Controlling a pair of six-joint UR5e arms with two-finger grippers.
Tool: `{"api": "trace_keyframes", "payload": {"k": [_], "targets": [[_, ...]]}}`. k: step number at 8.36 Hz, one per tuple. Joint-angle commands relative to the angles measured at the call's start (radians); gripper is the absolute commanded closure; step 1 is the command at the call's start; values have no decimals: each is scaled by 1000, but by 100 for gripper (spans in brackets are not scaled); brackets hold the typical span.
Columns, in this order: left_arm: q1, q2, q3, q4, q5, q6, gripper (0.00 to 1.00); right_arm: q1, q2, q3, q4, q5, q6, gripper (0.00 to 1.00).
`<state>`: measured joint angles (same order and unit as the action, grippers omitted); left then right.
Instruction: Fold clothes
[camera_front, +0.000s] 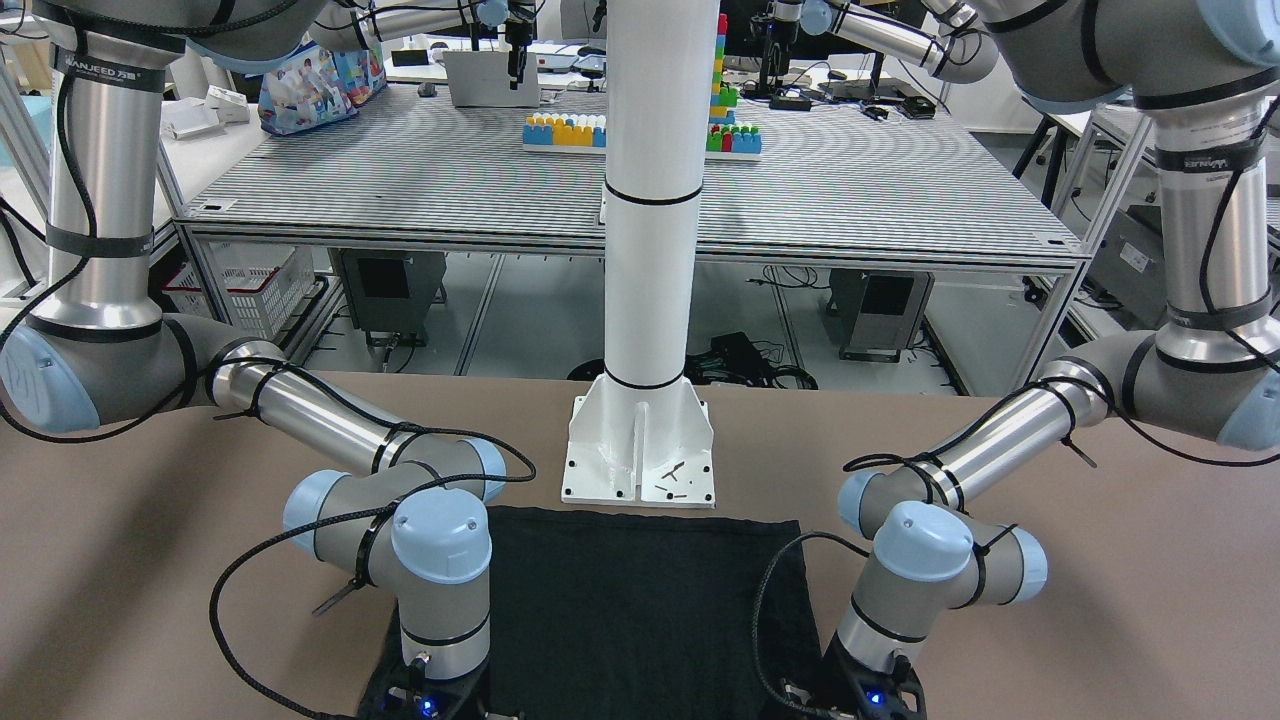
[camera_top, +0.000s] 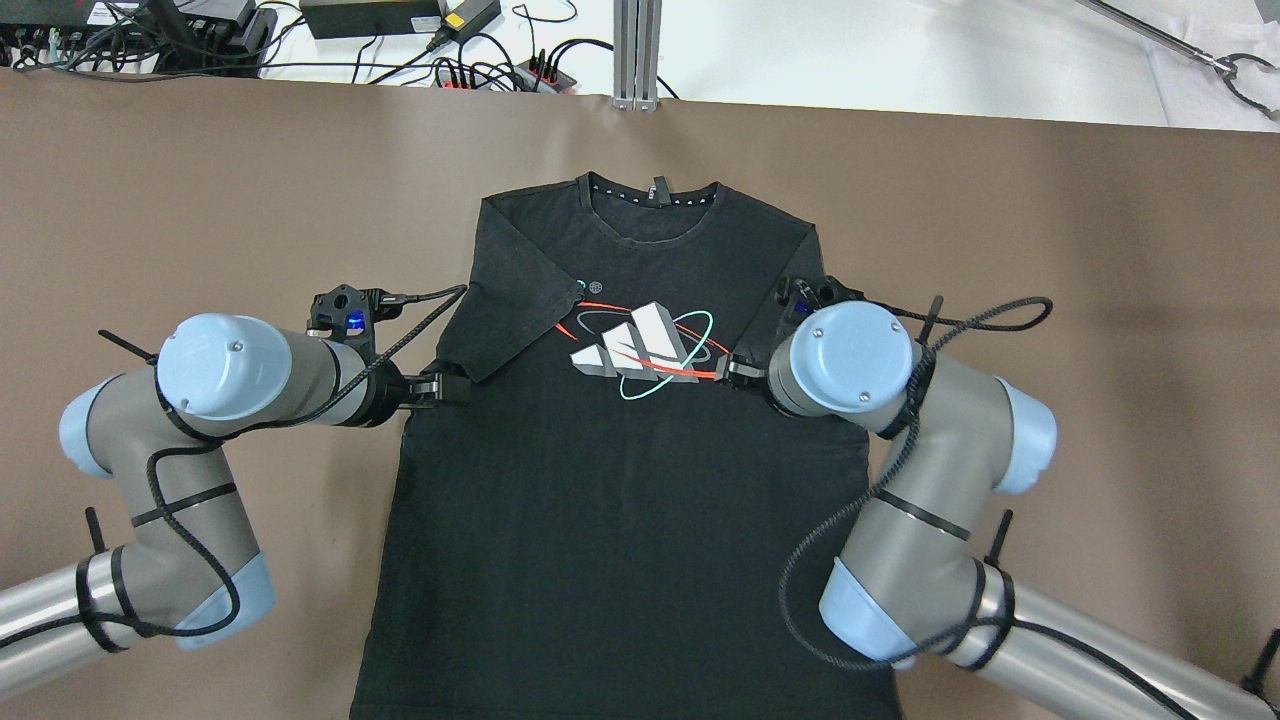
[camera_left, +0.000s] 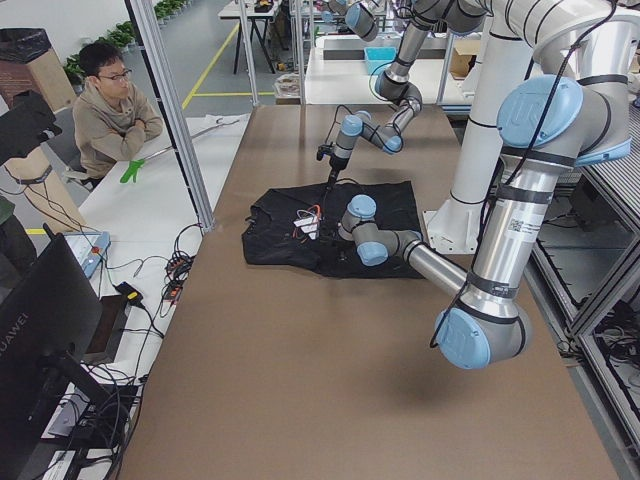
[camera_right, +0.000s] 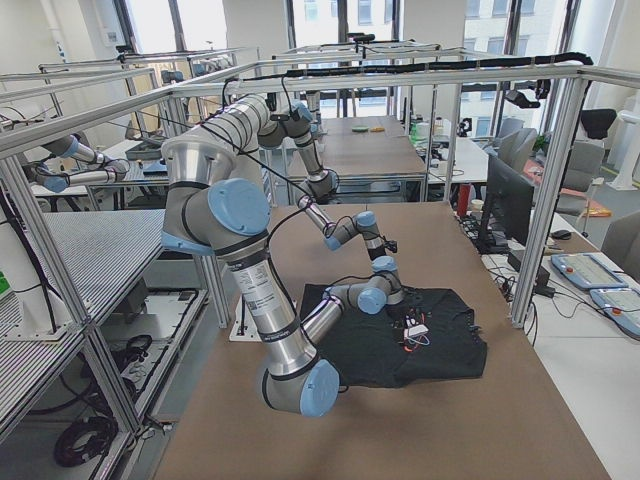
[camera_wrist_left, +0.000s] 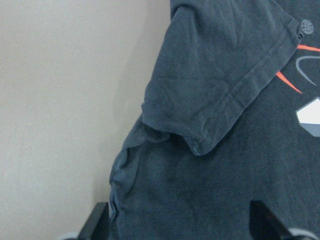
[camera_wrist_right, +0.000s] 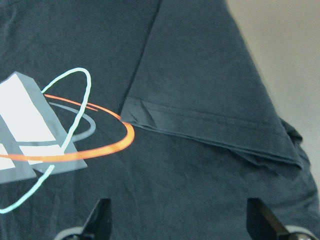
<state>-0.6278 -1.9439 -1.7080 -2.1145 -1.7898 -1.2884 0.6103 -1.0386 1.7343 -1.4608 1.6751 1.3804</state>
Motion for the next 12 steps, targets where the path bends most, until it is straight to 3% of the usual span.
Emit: {"api": "trace_keyframes", "payload": {"k": [1,3,6,8,12], "targets": [[64,113,-149,-1,32,-112,0,-95,-234,273,-4,-50,188,5],[66,114,-180,-1,29,-193,0,-202,-341,382,-3,-109,462,5],[68,111,-180,-1,32,-210,0,-418,-542,534,-4,-199,731,10],[68,114,-183,-1,50,-213,0,-559,-616,548,-4,-310,854,31],[68,123,-188,-1,61,-213,0,-718,-653,510,-3,-399,879,36]]}}
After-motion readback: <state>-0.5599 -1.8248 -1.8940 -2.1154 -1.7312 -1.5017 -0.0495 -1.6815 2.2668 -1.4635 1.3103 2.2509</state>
